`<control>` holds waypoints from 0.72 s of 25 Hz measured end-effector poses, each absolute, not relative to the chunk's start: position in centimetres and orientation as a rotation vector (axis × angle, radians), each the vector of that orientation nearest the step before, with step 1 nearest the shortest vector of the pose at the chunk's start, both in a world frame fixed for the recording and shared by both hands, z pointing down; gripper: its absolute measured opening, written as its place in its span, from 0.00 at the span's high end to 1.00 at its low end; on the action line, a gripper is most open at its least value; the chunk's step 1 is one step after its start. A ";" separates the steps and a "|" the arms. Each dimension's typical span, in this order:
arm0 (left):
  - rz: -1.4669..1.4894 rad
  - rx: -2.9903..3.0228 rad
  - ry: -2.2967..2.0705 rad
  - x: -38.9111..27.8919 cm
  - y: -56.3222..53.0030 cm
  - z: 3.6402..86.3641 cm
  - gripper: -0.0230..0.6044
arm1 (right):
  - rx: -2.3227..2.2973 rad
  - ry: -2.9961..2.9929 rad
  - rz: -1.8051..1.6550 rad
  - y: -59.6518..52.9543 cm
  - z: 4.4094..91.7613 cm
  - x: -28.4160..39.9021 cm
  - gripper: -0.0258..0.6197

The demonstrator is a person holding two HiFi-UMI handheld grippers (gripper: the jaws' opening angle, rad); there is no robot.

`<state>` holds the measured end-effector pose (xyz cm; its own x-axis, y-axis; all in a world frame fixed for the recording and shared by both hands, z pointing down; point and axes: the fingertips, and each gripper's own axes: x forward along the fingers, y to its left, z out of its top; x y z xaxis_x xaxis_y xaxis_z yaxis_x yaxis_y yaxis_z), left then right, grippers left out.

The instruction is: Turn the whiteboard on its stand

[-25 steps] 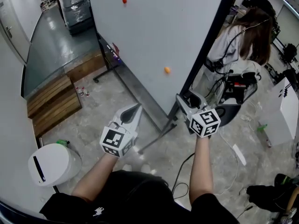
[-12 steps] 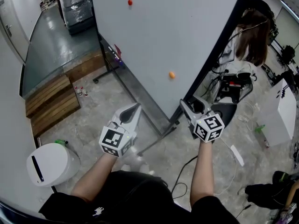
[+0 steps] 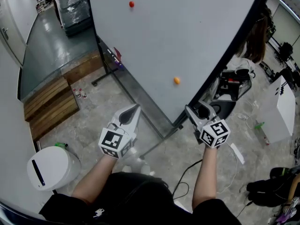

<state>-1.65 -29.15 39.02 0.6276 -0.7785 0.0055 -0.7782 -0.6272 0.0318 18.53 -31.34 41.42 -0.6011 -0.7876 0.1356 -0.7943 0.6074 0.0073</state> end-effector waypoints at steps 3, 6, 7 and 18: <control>-0.015 2.805 -1.331 -2.2 -29.4 39.5 0.96 | 1.340 -2.709 0.086 -31.6 41.5 18.4 0.66; -0.018 2.807 -1.322 -2.5 -29.8 39.5 0.96 | 1.343 -2.715 0.088 -31.8 41.3 18.6 0.66; -0.019 2.806 -1.322 -2.6 -30.0 39.5 0.96 | 1.346 -2.717 0.085 -31.9 41.2 18.7 0.66; -0.044 2.831 -1.267 -2.8 -30.4 39.8 0.96 | 1.493 -2.654 0.003 -30.1 40.7 19.6 0.59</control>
<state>-2.82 -30.43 39.83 0.6660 -0.7459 -0.0093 -0.7448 -0.6655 0.0481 19.62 -30.11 40.69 -0.5155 -0.8527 0.0851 -0.8529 0.5201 0.0455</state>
